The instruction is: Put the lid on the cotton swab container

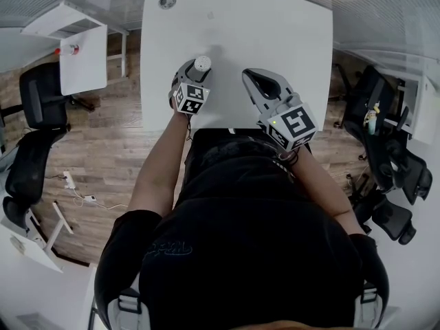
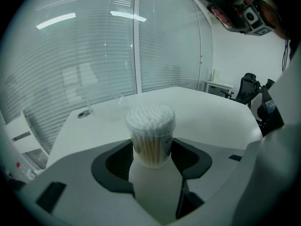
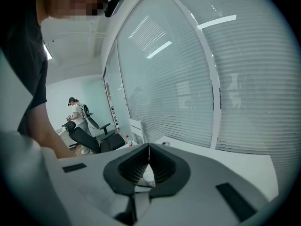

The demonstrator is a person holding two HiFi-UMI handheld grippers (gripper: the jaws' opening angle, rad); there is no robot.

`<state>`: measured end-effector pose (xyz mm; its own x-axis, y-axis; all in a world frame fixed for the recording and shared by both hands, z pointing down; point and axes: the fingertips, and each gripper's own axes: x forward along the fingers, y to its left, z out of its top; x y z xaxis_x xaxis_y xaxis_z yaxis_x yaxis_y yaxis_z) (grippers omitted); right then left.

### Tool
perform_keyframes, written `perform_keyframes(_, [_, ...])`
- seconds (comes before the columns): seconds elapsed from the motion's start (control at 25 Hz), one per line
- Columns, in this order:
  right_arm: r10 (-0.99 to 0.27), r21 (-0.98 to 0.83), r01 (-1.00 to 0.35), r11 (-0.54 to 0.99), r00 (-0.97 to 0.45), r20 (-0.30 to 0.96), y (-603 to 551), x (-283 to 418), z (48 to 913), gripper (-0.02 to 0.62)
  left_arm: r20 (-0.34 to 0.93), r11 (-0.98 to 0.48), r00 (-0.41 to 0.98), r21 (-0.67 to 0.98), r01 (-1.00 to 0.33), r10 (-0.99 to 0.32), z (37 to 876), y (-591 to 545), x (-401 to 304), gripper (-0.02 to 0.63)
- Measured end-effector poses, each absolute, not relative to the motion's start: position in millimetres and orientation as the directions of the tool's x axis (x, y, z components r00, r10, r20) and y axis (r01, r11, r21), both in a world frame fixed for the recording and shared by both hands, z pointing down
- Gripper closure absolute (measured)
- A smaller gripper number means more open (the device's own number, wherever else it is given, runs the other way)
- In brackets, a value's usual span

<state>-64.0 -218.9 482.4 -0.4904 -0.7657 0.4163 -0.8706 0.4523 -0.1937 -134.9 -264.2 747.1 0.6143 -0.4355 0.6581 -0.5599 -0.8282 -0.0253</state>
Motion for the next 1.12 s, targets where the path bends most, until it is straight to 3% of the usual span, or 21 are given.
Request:
perform_keyframes(0.52, [-0.767, -0.190, -0.862, 0.471, -0.506, 0.395, -222, -66, 479, 0.572, 0.632, -0.841, 0.646, -0.019, -0.540, -0.428, 708, -260, -120, 0.347])
perform_keyframes(1.12, [-0.734, -0.205, -0.839, 0.504, -0.541, 0.411, -223, -67, 479, 0.571, 0.605, -0.895, 0.733, 0.073, -0.439, -0.310, 645, -237, -97, 0.348])
